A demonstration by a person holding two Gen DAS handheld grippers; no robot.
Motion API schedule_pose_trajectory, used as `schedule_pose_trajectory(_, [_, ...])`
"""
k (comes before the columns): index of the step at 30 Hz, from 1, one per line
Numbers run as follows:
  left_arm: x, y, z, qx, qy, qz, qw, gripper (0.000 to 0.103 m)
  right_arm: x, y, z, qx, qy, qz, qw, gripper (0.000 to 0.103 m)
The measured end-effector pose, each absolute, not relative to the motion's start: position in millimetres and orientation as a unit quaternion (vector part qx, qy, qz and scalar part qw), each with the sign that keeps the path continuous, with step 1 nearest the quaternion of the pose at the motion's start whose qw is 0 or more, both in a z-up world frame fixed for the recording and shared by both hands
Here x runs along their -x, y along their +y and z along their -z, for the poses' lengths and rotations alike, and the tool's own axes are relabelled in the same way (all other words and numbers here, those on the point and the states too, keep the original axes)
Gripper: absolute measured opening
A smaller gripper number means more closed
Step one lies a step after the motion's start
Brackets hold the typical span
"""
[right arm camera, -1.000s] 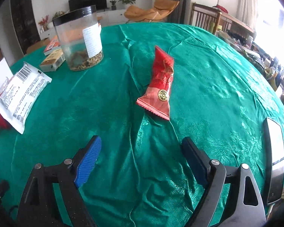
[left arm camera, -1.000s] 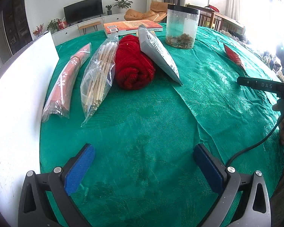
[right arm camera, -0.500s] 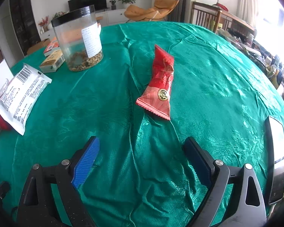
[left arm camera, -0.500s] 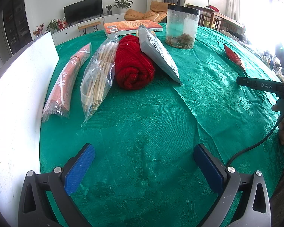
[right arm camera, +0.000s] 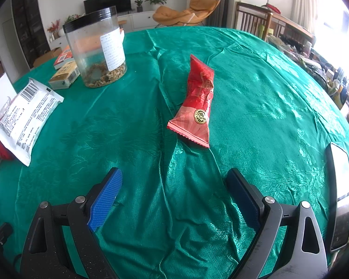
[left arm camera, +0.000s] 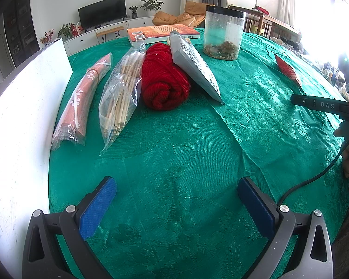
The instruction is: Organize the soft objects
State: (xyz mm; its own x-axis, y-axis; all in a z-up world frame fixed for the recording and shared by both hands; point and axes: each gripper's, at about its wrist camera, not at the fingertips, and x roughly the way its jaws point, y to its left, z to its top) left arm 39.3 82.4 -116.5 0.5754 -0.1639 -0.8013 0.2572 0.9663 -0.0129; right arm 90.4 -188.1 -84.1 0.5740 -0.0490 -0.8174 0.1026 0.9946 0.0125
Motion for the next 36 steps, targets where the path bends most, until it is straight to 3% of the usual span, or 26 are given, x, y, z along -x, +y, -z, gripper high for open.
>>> schedule_pose_trajectory(29, [-44,80,113,-0.050,0.463,0.106,0.879,0.103,-90,-188,84,-0.029,0.460,0.043,0.887,0.093])
schedule_pose_trajectory(36, [-67,44,52,-0.092,0.399,0.104,0.906,0.102,-90,-188,84,-0.029,0.460,0.043,0.887,0.093])
